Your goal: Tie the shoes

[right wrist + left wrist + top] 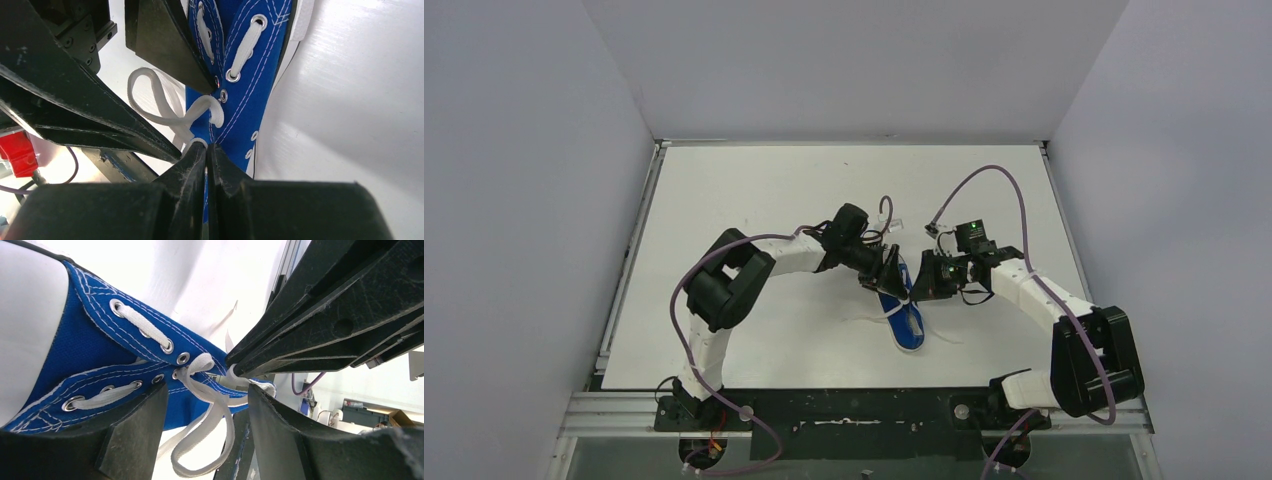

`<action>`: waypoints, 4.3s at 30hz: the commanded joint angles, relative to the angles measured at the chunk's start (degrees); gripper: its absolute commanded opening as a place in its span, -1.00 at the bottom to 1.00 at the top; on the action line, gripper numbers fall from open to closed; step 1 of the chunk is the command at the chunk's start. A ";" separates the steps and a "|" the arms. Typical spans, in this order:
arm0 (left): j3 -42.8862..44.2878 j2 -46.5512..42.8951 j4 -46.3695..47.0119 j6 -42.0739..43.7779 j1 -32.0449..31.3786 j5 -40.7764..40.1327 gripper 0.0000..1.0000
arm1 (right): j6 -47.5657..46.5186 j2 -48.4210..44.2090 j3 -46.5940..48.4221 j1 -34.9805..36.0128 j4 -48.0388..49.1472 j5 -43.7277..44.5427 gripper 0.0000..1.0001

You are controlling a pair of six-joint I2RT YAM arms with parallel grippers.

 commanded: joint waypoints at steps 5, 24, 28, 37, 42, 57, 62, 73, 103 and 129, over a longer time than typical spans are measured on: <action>-0.23 -3.38 3.27 0.08 0.19 0.19 0.18 | -2.38 -0.19 2.87 0.53 -2.22 1.36 -0.96; 1.19 -1.96 -2.81 2.99 0.21 -1.12 -0.06 | 1.74 -0.91 3.49 0.67 1.20 -0.03 -0.98; 1.30 -1.87 -4.40 4.11 0.20 -2.08 -0.08 | 2.19 0.27 3.31 1.35 2.11 -0.34 -0.98; 4.39 -1.11 -8.66 6.85 0.14 -4.21 -0.55 | 3.44 -0.53 4.71 1.42 -0.66 2.53 -0.58; 3.39 -2.01 -8.45 7.08 0.14 -3.52 -0.61 | 4.74 0.50 7.08 1.42 -1.71 4.79 -0.42; 2.55 -2.30 -6.51 5.65 -0.04 -1.79 -0.62 | 3.01 7.16 10.13 3.15 -1.81 7.86 -0.51; 3.00 -2.09 -6.53 5.47 -0.15 -1.40 -0.60 | 2.28 7.65 10.63 4.02 -2.17 8.67 -0.72; 5.25 -0.62 -7.79 5.30 0.05 -0.93 -0.39 | 2.58 0.77 7.91 4.11 -1.63 7.08 -1.00; 4.12 -1.32 -8.93 9.89 -1.44 -13.40 -0.26 | 3.31 1.53 8.35 3.40 -0.86 5.41 -1.00; 1.33 -2.60 6.95 -3.60 0.36 -1.44 -1.00 | 2.43 -2.74 2.29 4.03 5.06 -0.14 -1.00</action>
